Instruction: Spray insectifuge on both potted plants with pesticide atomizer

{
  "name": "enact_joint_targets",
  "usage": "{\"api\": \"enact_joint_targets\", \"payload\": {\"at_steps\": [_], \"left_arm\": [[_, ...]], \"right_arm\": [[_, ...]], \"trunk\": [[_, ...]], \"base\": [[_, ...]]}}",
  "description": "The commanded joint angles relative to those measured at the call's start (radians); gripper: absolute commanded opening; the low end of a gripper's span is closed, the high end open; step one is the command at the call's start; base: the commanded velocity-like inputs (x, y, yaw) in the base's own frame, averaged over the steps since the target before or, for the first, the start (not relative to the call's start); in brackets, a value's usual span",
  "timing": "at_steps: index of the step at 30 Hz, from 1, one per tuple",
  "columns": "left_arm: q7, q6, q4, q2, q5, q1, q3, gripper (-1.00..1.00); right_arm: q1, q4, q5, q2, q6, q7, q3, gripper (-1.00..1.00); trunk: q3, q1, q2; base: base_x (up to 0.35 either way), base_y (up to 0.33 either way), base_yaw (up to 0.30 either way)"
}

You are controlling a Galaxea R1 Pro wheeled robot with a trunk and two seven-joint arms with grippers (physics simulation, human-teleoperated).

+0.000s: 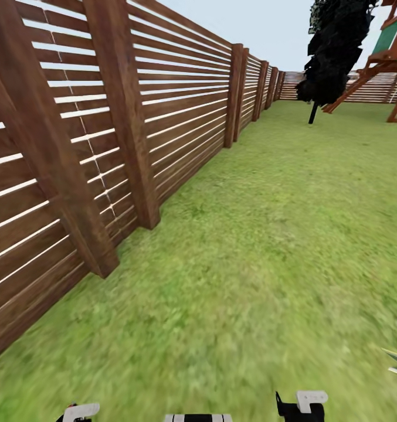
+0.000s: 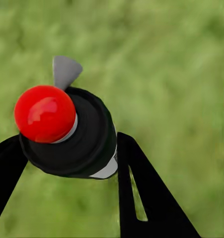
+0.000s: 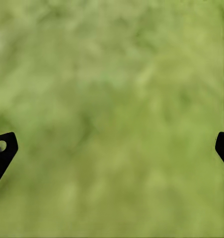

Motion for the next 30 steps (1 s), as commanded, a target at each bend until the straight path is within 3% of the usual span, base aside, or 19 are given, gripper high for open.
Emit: {"api": "enact_joint_targets", "payload": {"at_steps": [1, 22, 30], "left_arm": [[0.002, -0.005, 0.001, 0.0, -0.011, -0.001, 0.006, -1.0], [0.002, -0.005, 0.001, 0.0, -0.011, -0.001, 0.006, -1.0], [0.002, -0.005, 0.001, 0.0, -0.011, -0.001, 0.006, -1.0]], "right_arm": [[0.0, 0.0, -0.006, 0.0, -0.002, -0.004, 0.009, 1.0], [0.0, 0.0, -0.006, 0.0, -0.002, -0.004, 0.009, 1.0], [0.0, 0.0, -0.006, 0.0, -0.002, -0.004, 0.009, 1.0]], "trunk": [[-0.001, 0.0, 0.0], [-0.001, 0.0, 0.0], [-0.001, 0.0, 0.0]], "base": [[0.34, 0.0, -0.279], [0.34, 0.005, -0.277], [0.339, 0.123, -0.046]]}}
